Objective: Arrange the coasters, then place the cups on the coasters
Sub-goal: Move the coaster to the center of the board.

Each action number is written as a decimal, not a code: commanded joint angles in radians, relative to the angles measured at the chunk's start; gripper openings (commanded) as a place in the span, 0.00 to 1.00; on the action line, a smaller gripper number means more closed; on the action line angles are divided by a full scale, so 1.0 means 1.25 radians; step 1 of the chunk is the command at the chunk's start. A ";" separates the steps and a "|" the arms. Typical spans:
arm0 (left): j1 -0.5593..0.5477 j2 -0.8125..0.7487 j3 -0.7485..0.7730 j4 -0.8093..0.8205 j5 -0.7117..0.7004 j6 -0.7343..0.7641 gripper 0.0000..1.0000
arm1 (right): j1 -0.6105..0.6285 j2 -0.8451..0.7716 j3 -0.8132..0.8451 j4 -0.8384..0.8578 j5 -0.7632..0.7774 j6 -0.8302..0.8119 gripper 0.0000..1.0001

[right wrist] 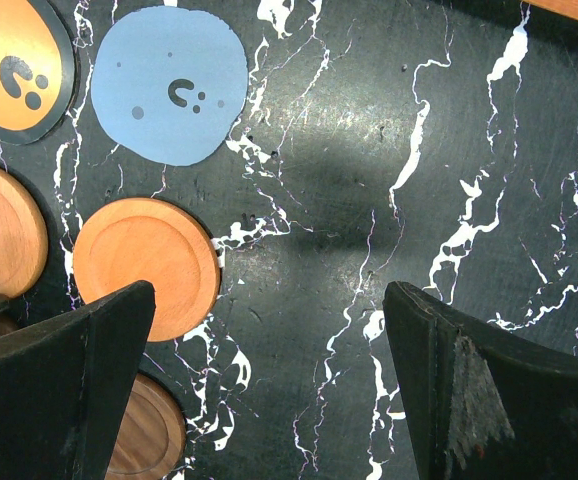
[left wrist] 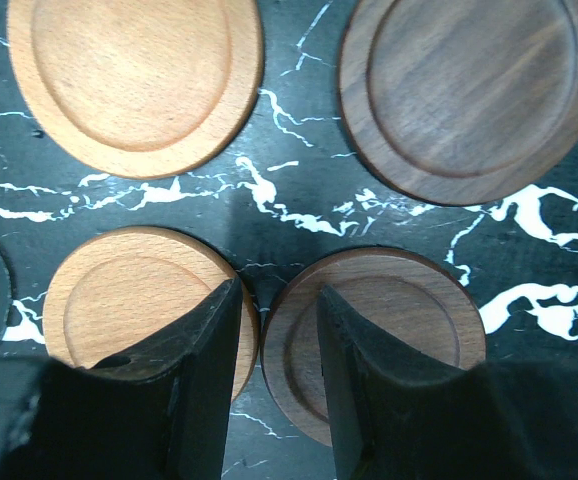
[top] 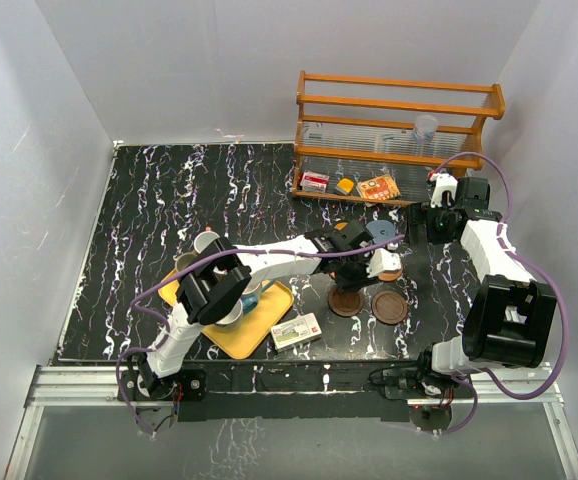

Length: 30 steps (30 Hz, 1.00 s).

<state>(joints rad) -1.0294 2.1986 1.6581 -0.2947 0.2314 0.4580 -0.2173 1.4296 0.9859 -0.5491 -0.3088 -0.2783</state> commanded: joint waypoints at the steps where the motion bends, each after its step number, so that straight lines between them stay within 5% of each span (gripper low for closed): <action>1: 0.015 0.047 -0.009 -0.071 -0.081 0.035 0.34 | -0.005 -0.001 0.025 0.028 0.004 0.003 0.98; 30: -0.051 0.030 -0.059 -0.128 0.013 -0.003 0.37 | -0.004 0.000 0.026 0.025 0.002 0.001 0.98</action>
<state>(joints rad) -1.0565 2.1952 1.6527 -0.3027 0.2253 0.4675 -0.2173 1.4300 0.9859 -0.5491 -0.3088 -0.2787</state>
